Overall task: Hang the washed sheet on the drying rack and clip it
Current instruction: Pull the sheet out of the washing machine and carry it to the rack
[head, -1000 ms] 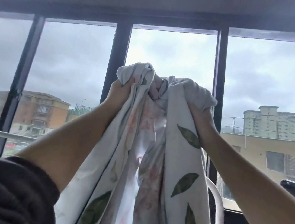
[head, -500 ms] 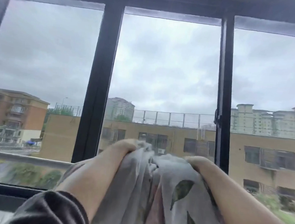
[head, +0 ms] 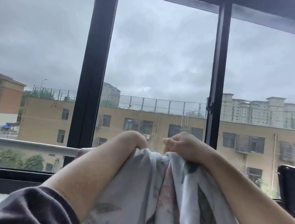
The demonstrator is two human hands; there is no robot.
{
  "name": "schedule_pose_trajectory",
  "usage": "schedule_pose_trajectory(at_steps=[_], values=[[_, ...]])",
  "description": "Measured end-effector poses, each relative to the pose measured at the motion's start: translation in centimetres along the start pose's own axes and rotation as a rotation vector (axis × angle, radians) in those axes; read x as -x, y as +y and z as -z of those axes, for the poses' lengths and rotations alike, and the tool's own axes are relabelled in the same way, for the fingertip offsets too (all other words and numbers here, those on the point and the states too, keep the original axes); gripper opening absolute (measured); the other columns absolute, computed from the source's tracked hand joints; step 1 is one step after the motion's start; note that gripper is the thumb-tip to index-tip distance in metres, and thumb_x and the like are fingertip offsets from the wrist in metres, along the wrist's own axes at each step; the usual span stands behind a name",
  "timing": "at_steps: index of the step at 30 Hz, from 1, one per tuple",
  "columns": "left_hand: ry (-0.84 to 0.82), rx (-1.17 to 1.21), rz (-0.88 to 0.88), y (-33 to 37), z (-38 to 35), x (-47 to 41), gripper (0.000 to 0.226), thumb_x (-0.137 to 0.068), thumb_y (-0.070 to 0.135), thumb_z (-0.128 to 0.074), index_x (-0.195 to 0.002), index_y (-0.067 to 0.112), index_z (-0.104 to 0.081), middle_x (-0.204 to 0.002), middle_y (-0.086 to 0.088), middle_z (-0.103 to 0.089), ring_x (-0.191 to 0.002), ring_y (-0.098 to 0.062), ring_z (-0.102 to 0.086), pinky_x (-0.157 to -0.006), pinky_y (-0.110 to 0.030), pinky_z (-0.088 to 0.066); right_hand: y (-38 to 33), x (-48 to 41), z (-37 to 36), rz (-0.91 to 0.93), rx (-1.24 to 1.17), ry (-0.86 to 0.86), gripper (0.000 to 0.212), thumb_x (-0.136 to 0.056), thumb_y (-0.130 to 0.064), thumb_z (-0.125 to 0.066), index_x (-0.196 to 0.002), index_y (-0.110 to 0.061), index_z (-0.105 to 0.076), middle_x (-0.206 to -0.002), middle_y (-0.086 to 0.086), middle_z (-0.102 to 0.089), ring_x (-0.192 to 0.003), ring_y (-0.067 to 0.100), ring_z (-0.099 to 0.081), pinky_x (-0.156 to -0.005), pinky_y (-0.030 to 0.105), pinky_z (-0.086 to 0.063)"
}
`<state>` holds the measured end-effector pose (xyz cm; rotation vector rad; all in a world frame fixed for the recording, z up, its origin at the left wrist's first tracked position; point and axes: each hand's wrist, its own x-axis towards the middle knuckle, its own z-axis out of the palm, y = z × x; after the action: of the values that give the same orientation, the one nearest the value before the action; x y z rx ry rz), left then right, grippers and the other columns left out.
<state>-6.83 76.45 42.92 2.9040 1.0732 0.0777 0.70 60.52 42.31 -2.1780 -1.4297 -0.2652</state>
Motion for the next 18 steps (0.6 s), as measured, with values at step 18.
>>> schedule_pose_trajectory(at_steps=[18], values=[[0.764, 0.159, 0.075, -3.2, -12.1, 17.5, 0.084, -0.074, 0.069, -0.053, -0.139, 0.031, -0.015, -0.139, -0.003, -0.017, -0.128, -0.029, -0.025, -0.099, -0.051, -0.039, -1.5, 5.6, -2.1, 0.083, 0.388, 0.198, 0.045, -0.095, -0.048, -0.027, -0.100, -0.028, -0.067, -0.107, 0.004, -0.067, -0.097, 0.025, -0.059, -0.074, 0.034, -0.036]])
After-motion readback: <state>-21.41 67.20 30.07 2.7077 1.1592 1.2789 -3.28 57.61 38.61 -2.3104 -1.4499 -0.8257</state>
